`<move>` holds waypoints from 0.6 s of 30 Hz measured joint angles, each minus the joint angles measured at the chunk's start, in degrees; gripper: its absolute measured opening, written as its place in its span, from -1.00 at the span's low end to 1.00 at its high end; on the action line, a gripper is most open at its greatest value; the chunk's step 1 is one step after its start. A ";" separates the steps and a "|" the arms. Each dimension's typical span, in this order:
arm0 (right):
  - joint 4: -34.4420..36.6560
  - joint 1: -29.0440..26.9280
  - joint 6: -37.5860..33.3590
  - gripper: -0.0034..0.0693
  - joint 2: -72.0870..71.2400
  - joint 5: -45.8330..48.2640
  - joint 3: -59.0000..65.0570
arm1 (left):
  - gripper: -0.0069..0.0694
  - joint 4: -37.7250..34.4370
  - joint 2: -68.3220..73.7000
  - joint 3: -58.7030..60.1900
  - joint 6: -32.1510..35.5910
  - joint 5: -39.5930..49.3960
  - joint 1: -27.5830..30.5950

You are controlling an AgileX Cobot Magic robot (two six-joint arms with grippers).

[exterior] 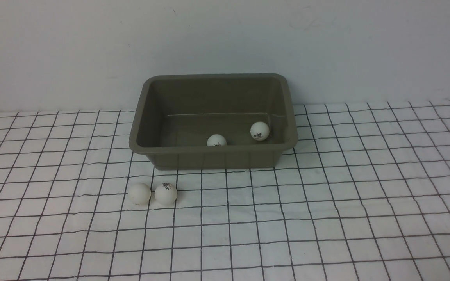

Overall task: Put the table tennis balls into the box on the white checkered tablecloth.
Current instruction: 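Reach for and grasp a ping pong ball on the table beside the basket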

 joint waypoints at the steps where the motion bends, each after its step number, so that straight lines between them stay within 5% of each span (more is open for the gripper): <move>1: 0.00 0.00 0.00 0.48 0.00 0.00 0.00 | 0.38 0.00 0.00 0.00 -0.35 -1.03 0.00; 13: 0.00 0.00 0.00 0.48 0.00 0.00 0.00 | 0.37 -4.14 0.00 0.00 -25.34 -19.54 0.00; 18: 0.00 0.00 0.00 0.48 0.00 0.00 0.00 | 0.32 0.56 4.74 -4.29 -37.85 -6.47 -1.57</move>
